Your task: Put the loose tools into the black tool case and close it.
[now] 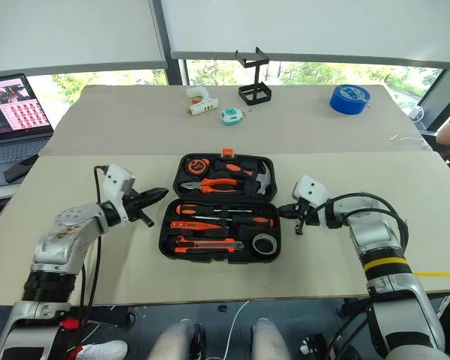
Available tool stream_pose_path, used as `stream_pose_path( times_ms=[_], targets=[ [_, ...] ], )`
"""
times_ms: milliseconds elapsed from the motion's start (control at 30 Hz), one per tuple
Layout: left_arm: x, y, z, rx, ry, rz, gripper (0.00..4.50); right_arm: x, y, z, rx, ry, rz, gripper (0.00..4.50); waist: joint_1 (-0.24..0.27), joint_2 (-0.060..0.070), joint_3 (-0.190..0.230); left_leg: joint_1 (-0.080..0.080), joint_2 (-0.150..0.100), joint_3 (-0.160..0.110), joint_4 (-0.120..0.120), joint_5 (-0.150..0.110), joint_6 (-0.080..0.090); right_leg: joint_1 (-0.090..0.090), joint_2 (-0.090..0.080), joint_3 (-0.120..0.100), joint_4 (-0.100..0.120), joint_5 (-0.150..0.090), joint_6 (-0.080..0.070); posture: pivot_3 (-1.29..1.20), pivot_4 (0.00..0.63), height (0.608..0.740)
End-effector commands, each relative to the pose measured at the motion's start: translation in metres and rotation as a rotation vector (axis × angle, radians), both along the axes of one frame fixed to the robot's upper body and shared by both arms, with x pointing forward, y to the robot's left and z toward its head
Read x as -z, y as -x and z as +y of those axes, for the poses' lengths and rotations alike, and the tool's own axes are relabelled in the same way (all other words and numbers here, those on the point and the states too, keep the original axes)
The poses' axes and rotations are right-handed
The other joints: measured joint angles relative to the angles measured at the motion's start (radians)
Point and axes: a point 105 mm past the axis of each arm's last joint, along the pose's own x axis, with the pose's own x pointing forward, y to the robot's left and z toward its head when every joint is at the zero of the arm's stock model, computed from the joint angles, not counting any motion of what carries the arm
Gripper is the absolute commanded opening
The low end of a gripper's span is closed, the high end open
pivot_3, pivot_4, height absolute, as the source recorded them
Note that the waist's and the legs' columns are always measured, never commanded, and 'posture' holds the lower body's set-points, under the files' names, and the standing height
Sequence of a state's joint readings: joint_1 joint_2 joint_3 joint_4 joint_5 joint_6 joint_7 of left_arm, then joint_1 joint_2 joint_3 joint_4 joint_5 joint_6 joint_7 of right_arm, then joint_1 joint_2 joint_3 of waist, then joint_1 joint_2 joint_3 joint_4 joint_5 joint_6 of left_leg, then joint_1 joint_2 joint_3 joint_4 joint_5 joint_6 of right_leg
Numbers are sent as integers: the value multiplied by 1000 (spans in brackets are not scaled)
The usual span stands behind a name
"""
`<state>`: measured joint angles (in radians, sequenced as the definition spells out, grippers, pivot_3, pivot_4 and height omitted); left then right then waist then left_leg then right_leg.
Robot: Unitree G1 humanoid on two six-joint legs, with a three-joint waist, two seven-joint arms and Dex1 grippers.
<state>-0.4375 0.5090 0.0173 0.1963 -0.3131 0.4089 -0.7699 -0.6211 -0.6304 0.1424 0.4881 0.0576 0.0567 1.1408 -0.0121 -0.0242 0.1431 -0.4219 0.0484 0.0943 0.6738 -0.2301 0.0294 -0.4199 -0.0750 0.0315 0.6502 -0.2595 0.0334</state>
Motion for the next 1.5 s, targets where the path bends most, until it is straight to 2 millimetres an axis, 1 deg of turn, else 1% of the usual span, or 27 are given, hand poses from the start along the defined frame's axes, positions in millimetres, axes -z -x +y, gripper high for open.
stream_pose_path(
  times_ms=[33,100,200,267,400,500,633,733,767,800,833,900,933,1000,1033,1100,1167,1200,1300,1433,1500],
  targets=[
    [2,-4,-13,41,-40,-15,81,-12,-5,9,-26,-22,-67,34,-1,0,0,0,0,0,0,0,0,0,0,0,0,0,0,0,150,740],
    [2,-4,-23,70,-16,-17,81,-12,-6,12,-30,-30,-73,34,0,0,0,0,0,0,1,0,0,0,0,0,0,0,0,0,150,740],
    [2,0,-31,112,4,-16,81,-11,-5,14,-40,-37,-72,34,3,0,0,-1,0,1,2,0,0,0,0,0,0,0,0,0,150,740],
    [5,9,-36,168,9,4,81,-8,-1,14,-55,-42,-56,34,4,0,0,-1,0,1,2,0,1,0,0,0,0,0,1,0,150,740],
    [7,22,-33,194,1,35,81,-8,7,11,-65,-42,-52,34,3,0,0,-1,0,0,2,-1,1,0,0,0,-1,0,1,0,150,740],
    [8,29,-28,184,-2,40,81,-7,11,6,-55,-42,-48,34,2,0,0,-1,1,-1,2,-1,1,0,0,0,-1,0,1,0,150,740],
    [9,32,-21,152,7,42,81,-5,14,2,-38,-46,-42,34,4,0,0,-1,1,-1,2,-1,2,0,-1,0,-1,0,1,0,150,740],
    [3,31,-8,97,37,30,81,-7,14,-10,22,-66,-12,34,3,0,0,-1,1,-1,2,-1,2,0,-1,0,-1,0,1,0,150,740],
    [3,29,1,51,16,39,320,-13,13,-15,52,-92,-7,304,3,0,0,-1,1,-1,2,-1,2,0,-1,0,-1,0,1,0,150,740],
    [4,31,9,31,-9,74,598,-15,19,-19,52,-102,61,612,3,0,0,-1,1,-1,2,-1,2,0,-1,0,-1,0,1,0,150,740],
    [1,34,14,23,9,108,865,-21,21,-21,54,-115,56,866,4,0,0,-1,1,-1,2,-1,2,0,-1,0,-1,0,1,0,150,740],
    [-10,40,25,15,46,160,1549,-35,23,-25,80,-169,82,1488,2,0,0,-2,1,-2,2,-1,2,0,-1,0,0,0,1,0,150,740],
    [-16,41,29,5,64,189,1973,-42,24,-28,102,-185,96,1869,2,0,0,-2,1,-2,2,-1,2,0,-1,0,0,0,1,0,150,740],
    [-24,42,36,-30,69,254,2713,-53,26,-30,148,-228,165,2583,1,0,0,-1,1,-3,2,-1,2,0,-1,0,0,0,1,0,150,740],
    [-29,43,37,-29,77,285,2917,-58,25,-32,188,-227,197,2802,1,0,0,-1,1,-3,2,-1,2,0,-1,0,0,0,1,0,150,740],
    [-39,39,36,-49,79,331,3735,-63,18,-37,286,-172,231,3587,0,0,0,-2,1,-4,3,-1,2,-1,-1,0,1,0,1,0,150,740],
    [-46,32,30,-48,79,374,4429,-71,12,-35,360,-186,306,4267,2,-1,1,-2,0,-4,4,-1,2,-1,-1,0,4,0,1,0,150,740],
    [-48,26,26,-60,82,382,4500,-74,7,-33,395,-192,341,4445,2,-1,1,-1,0,-4,4,-1,2,-1,-1,0,4,0,1,0,150,740],
    [-52,0,17,-141,103,374,4500,-76,-6,-26,473,-195,414,4445,4,-1,1,-1,-1,-5,5,-1,2,-1,0,0,5,0,1,0,150,740],
    [-44,-22,4,-192,56,375,4500,-72,-31,-22,571,-166,405,4445,1,-1,0,-2,-2,-5,4,-1,2,-2,0,0,4,0,1,0,150,740],
    [-41,-30,-1,-207,57,369,4500,-69,-41,-20,602,-164,405,4445,0,-1,1,-4,-2,-4,4,-1,1,-4,-1,0,5,0,1,0,150,740]
  ],
)
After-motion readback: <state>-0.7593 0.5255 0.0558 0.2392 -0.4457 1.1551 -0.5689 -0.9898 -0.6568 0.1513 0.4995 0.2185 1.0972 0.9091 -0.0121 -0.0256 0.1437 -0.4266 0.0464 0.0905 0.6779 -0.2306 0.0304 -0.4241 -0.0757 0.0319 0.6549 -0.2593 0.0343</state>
